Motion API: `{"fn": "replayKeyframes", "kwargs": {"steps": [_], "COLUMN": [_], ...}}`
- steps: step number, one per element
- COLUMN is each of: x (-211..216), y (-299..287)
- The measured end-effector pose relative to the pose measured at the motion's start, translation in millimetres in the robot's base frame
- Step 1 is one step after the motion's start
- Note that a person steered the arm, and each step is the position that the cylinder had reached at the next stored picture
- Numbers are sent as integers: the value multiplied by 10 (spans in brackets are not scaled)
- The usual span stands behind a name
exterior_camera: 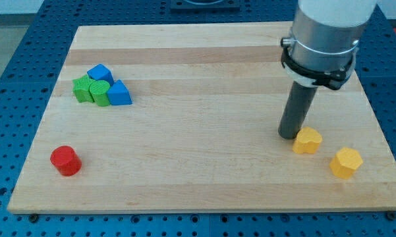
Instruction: Drag the red star top left to the yellow heart
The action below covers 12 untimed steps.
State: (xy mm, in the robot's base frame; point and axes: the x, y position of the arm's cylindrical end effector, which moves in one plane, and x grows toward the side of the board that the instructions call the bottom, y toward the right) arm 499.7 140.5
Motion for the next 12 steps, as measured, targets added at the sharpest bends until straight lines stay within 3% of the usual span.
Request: {"fn": "replayKeyframes", "kwargs": {"steps": [2,3,6,9,12], "x": [123,-67,-1685,-2895,-3077], "y": [126,127,-18,-199,395]}}
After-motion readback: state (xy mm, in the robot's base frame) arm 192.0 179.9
